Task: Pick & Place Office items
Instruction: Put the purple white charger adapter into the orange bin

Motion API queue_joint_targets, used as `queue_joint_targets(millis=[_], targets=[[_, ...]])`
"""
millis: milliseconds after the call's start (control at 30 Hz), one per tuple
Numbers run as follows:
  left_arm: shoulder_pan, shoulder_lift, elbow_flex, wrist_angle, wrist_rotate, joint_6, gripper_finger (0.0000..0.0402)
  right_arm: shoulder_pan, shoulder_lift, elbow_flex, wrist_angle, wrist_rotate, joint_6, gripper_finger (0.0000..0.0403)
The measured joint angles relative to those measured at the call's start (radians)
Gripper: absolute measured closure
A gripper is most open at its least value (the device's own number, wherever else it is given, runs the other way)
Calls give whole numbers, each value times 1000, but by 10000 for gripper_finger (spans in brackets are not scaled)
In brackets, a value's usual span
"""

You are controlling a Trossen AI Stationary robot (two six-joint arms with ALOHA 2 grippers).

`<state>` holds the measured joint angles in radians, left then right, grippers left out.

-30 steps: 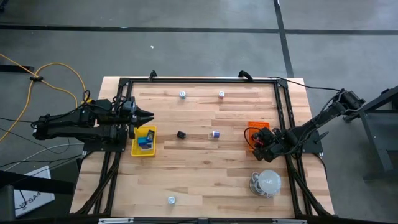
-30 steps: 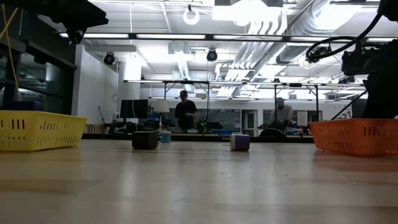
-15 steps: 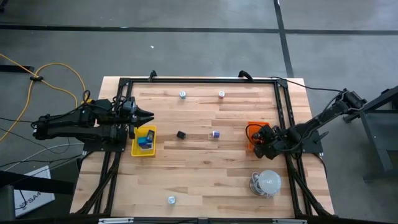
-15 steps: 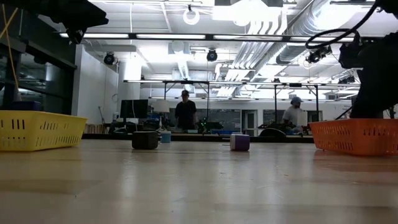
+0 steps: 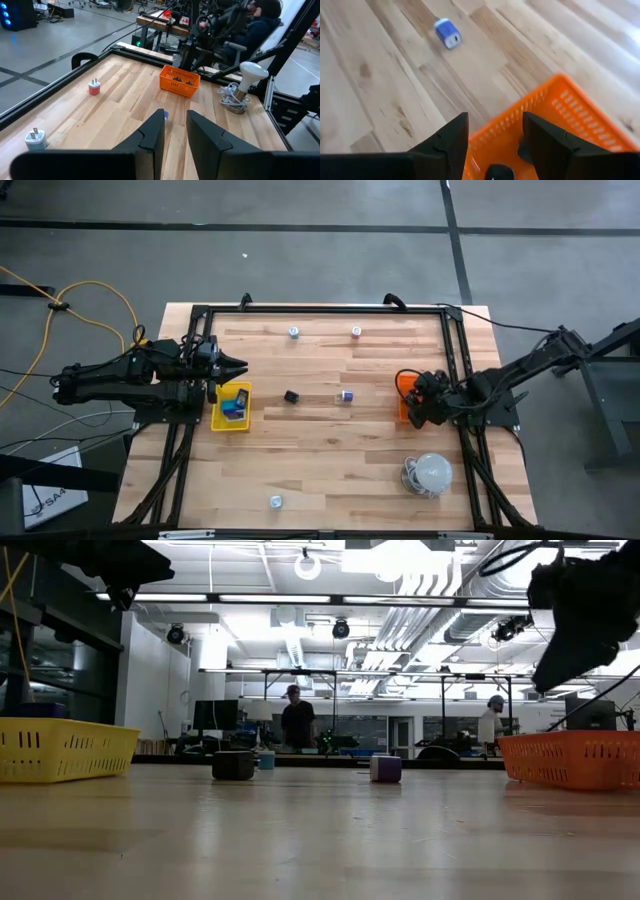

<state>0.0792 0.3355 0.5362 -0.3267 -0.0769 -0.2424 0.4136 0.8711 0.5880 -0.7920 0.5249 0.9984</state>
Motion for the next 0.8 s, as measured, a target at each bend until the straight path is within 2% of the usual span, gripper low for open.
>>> queue_joint_targets(millis=[267,600,800], targets=[[0,0,0,0,0,0,324,-91,23,5,200,-24,-281,229],[0,0,0,0,0,0,324,-360,210,5,545,-332,-656,229],[0,0,0,0,0,0,324,-488,364,5,765,-519,-816,229]])
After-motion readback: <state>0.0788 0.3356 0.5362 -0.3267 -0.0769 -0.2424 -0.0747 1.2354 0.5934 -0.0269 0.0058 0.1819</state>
